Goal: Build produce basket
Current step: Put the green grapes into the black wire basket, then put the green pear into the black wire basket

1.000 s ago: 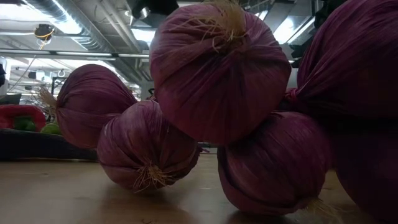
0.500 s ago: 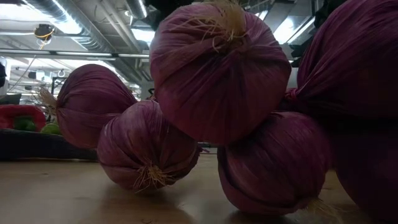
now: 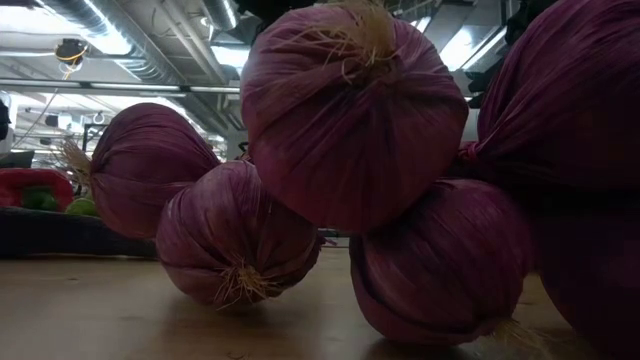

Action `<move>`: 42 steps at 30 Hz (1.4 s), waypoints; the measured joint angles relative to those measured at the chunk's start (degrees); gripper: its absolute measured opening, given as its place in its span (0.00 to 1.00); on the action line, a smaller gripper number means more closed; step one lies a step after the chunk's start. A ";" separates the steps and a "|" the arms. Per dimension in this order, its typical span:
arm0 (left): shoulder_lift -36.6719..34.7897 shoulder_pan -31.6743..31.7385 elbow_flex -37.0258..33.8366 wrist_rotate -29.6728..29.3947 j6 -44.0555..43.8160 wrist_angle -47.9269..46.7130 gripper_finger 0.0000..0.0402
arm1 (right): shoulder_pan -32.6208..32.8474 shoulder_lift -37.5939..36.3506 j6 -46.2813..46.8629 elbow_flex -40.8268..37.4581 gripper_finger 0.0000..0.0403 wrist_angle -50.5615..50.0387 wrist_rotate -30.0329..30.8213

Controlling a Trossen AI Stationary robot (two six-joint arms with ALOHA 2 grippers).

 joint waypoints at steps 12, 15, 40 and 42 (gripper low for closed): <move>2.37 0.06 -0.04 0.06 0.17 0.11 0.08 | 0.00 0.00 0.26 0.00 0.45 -0.09 -0.01; 2.37 0.33 -0.04 0.01 0.18 0.22 0.13 | 0.02 0.00 0.25 0.00 0.45 -0.09 -0.01; -2.68 -2.40 -0.04 -6.43 -8.11 -27.95 0.17 | 0.00 0.00 1.73 -0.02 0.45 -1.85 0.01; -2.82 -3.15 -0.04 -6.60 -8.34 -30.72 0.17 | 0.00 0.00 1.73 -0.02 0.45 -1.88 0.01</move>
